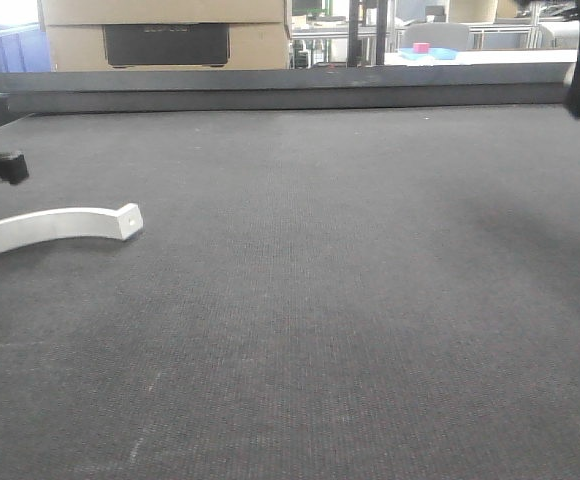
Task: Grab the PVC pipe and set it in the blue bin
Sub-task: 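Close both grippers around the white curved pipe, then lift the white pipe off the table with both grippers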
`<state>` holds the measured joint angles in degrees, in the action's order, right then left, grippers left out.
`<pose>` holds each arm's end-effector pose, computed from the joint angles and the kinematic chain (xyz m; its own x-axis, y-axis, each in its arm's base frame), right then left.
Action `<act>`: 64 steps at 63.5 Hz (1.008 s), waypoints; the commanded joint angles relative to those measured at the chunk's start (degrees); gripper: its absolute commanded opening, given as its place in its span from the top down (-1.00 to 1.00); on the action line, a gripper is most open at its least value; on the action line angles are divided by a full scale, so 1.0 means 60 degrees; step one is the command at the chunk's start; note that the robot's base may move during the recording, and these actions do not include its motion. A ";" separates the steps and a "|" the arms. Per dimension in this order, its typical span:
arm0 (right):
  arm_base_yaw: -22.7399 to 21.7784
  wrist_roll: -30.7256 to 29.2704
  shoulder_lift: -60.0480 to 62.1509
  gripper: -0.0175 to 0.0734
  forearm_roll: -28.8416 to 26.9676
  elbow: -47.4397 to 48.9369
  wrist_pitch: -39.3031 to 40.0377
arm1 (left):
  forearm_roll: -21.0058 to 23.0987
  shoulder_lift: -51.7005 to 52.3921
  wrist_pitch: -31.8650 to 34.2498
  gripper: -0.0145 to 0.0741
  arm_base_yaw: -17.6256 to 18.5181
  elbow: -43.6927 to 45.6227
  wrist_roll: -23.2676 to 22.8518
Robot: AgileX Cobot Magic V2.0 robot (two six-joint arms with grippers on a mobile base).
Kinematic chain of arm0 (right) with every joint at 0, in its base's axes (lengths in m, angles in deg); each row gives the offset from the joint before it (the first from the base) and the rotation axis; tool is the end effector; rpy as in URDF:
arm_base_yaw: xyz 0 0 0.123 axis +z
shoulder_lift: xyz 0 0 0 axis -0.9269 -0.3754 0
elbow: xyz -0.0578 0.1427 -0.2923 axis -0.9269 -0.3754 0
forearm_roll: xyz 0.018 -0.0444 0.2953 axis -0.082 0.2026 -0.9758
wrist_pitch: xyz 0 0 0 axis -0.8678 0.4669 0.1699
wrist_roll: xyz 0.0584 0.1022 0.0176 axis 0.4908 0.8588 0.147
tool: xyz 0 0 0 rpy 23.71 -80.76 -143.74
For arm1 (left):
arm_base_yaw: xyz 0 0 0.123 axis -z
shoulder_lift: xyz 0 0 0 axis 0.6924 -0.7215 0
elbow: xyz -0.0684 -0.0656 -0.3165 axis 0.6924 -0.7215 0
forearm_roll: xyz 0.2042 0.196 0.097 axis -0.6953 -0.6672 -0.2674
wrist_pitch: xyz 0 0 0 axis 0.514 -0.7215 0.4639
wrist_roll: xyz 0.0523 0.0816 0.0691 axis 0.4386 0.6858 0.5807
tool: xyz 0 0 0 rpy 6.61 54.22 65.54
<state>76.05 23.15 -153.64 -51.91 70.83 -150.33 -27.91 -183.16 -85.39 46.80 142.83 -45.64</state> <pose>0.3511 0.0516 0.3337 -0.9183 0.0439 -0.3935 0.0126 0.9966 0.0817 0.3965 -0.0222 0.2057 -0.9966 -0.0625 -0.0537 -0.0616 0.9979 -0.0195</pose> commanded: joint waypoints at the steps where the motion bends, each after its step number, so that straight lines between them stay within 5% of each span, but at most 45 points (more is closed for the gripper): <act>1: -0.0014 -0.0114 0.0632 0.98 0.0028 0.0056 0.0465 | 0.0032 0.0789 -0.0154 0.92 0.0058 0.0066 -0.0063; 15: -0.0014 -0.0114 0.1935 0.98 0.0385 0.0056 0.1614 | 0.0004 0.2922 0.0362 0.92 0.0058 0.0066 0.0032; 34: -0.0014 -0.0114 0.3908 0.98 0.1013 -0.0175 0.3299 | 0.0025 0.5921 0.3497 0.92 0.0117 -0.0431 0.0281; 51: -0.0014 -0.0114 0.6264 0.98 0.1566 -0.2361 0.5043 | 0.0067 0.8400 0.6204 0.92 0.0117 -0.2035 0.0281; 64: -0.0014 -0.0114 0.8204 0.98 0.1604 -0.4159 0.5346 | 0.0067 0.9861 0.6875 0.92 0.0117 -0.2885 0.0281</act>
<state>76.05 22.81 -108.89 -43.34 49.08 -120.95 -28.00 -126.94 -46.77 47.16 126.80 -44.01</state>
